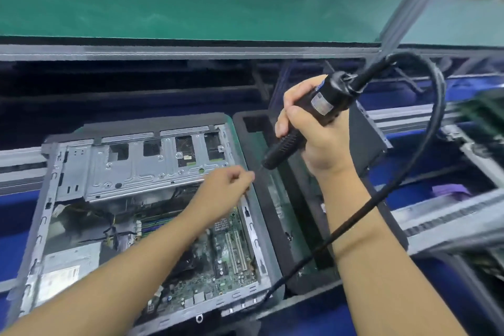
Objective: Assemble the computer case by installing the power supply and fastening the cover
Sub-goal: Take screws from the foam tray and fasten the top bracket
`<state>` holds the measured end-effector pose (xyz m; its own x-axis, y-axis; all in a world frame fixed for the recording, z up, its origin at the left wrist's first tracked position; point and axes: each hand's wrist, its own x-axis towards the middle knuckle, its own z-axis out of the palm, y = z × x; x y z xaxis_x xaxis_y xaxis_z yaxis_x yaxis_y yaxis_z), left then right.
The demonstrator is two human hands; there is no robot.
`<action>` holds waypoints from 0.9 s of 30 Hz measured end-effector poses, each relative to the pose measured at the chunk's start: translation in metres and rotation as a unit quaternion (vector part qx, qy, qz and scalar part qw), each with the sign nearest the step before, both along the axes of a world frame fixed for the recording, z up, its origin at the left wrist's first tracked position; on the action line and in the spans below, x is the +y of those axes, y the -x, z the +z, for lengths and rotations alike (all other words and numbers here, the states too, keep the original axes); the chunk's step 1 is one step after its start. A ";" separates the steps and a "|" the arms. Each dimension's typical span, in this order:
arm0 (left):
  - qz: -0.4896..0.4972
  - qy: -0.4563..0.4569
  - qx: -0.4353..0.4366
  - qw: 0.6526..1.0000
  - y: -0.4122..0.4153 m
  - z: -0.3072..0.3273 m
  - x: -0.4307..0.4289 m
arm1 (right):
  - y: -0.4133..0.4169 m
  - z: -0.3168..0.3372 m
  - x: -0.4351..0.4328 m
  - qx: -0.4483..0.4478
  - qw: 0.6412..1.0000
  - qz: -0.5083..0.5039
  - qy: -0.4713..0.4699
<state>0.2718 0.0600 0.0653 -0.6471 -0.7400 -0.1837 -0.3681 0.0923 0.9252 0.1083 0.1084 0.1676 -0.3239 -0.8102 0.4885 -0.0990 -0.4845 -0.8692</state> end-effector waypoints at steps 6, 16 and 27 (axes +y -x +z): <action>-0.145 0.112 -0.139 0.973 0.074 -0.005 0.015 | 0.054 -0.014 0.057 -0.027 0.998 -0.050 -0.009; -0.402 0.215 -0.419 0.785 0.190 -0.116 0.050 | 0.133 -0.083 0.120 -0.087 0.993 -0.053 -0.064; -0.366 0.267 -0.531 0.716 0.211 -0.194 0.076 | 0.169 -0.131 0.137 -0.115 0.987 -0.056 -0.096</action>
